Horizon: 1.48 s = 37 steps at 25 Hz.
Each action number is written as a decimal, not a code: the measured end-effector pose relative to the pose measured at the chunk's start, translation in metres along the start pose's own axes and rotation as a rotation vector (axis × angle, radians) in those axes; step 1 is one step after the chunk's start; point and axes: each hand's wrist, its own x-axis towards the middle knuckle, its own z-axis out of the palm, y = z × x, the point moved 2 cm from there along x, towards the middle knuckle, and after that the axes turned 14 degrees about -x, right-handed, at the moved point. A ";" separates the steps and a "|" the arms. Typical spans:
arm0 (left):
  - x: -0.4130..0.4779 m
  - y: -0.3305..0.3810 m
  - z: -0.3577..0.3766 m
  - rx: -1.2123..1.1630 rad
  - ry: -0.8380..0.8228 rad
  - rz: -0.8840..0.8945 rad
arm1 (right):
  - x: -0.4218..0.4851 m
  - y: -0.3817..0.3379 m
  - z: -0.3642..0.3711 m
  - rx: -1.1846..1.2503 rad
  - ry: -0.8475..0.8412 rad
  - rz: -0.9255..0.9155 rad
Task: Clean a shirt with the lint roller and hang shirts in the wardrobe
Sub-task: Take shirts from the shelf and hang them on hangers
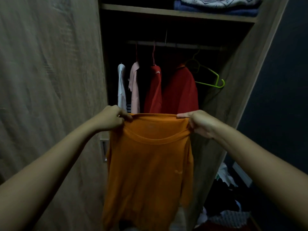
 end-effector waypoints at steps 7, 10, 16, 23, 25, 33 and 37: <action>0.049 0.003 0.025 0.279 0.043 0.094 | 0.006 0.020 -0.052 -1.010 0.413 -0.280; 0.068 0.019 0.031 0.071 -0.076 0.152 | 0.010 0.028 -0.091 -1.132 0.467 -0.179; 0.099 0.071 0.083 -0.619 -0.234 0.277 | 0.046 0.049 -0.140 -1.702 0.378 -0.268; 0.222 0.154 0.115 -0.787 -0.102 0.340 | 0.079 0.070 -0.202 -2.130 0.398 -0.197; 0.269 0.175 0.132 -0.899 -0.079 0.224 | 0.088 0.073 -0.211 -2.179 0.400 -0.207; 0.429 0.200 0.183 -1.007 0.239 -0.127 | 0.103 0.086 -0.226 -2.221 0.421 -0.316; 0.468 0.203 0.199 -1.145 0.252 -0.184 | 0.106 0.089 -0.230 -2.193 0.465 -0.384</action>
